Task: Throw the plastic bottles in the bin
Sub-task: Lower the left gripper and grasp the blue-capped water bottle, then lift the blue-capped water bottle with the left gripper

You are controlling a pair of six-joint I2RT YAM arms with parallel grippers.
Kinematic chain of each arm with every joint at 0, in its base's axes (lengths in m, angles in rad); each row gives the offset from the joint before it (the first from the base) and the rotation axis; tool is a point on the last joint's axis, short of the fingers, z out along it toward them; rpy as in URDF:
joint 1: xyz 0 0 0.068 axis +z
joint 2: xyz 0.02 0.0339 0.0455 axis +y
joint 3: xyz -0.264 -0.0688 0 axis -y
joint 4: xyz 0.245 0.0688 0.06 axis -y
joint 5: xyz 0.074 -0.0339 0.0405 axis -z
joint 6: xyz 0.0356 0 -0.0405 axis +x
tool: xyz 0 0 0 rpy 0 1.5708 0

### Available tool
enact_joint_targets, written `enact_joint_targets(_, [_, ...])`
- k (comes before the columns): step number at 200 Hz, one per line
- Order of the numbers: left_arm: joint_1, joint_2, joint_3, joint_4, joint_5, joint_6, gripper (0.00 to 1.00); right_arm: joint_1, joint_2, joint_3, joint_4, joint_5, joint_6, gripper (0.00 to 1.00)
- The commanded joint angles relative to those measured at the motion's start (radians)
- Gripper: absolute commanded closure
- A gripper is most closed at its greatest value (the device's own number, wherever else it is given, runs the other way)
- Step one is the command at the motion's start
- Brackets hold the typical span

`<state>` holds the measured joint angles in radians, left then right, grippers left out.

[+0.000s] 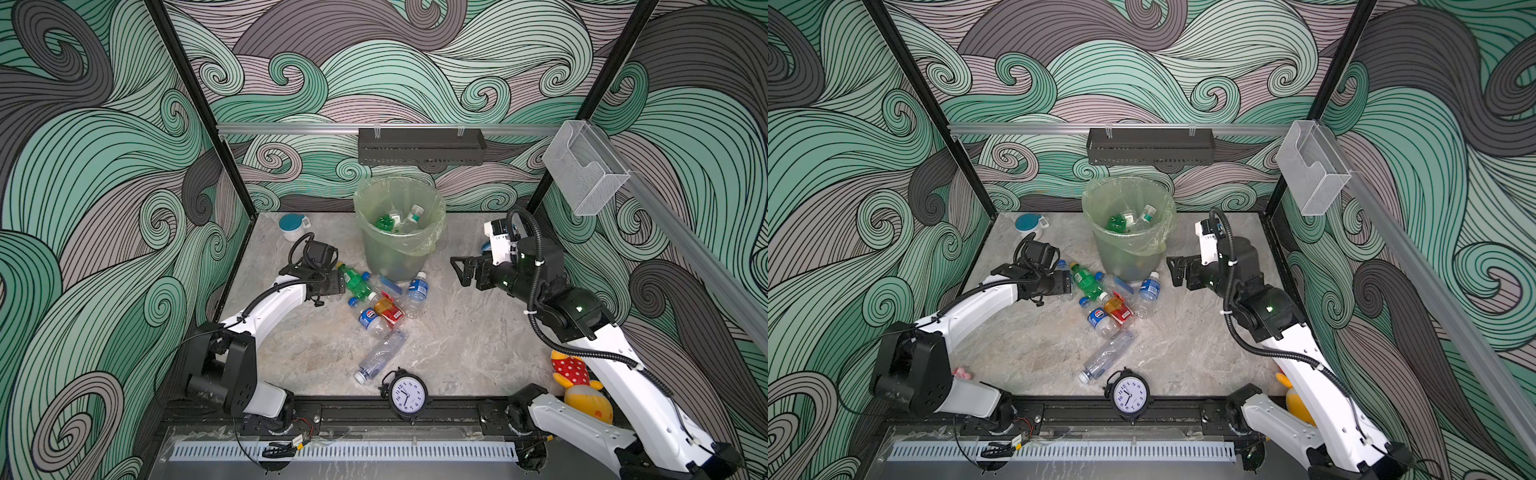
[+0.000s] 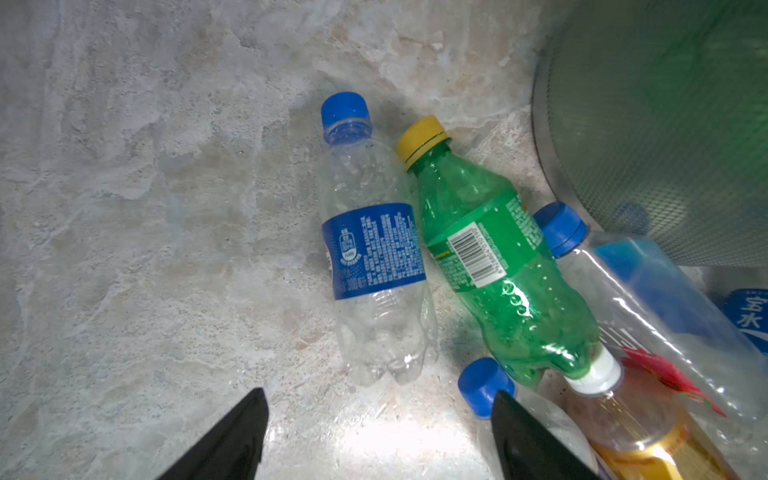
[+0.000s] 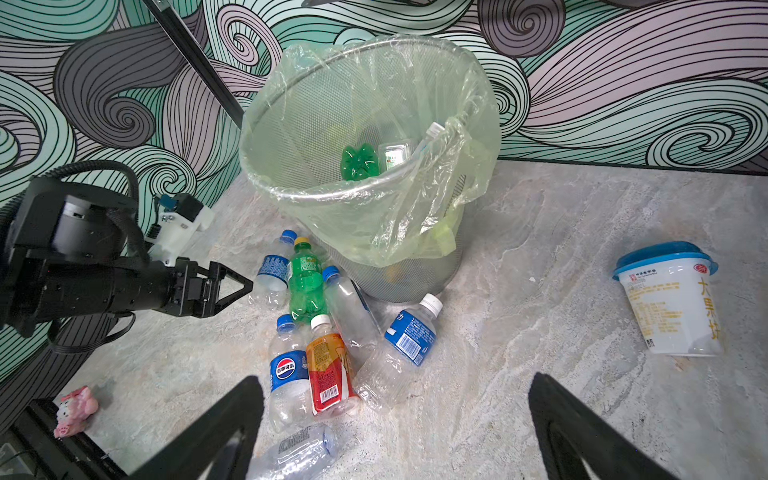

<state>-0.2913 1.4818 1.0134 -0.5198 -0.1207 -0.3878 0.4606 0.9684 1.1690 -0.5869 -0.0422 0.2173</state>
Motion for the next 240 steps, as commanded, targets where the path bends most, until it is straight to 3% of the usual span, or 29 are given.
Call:
enact_joint_targets(1, [0.031, 0.063, 0.051, 0.004, 0.041, 0.019, 0.17, -0.004, -0.018, -0.011, 0.012, -0.002, 0.01, 0.0])
enact_joint_targets(38, [0.057, 0.147, 0.074, 0.03, 0.096, 0.038, 0.24, -0.003, -0.018, -0.028, 0.022, 0.004, 0.004, 0.0])
enact_joint_targets(182, [0.086, 0.395, 0.221, 0.027, 0.093, 0.035, 0.24, -0.003, 0.012, -0.077, 0.04, -0.008, 0.02, 0.0])
enact_joint_targets(212, [0.096, 0.418, 0.229, 0.03, 0.105, 0.031, 0.36, -0.004, 0.012, -0.074, 0.039, -0.009, 0.026, 0.0])
enact_joint_targets(240, [0.098, 0.405, 0.206, 0.037, 0.104, 0.034, 0.4, -0.004, 0.003, -0.084, 0.04, -0.005, 0.034, 0.0])
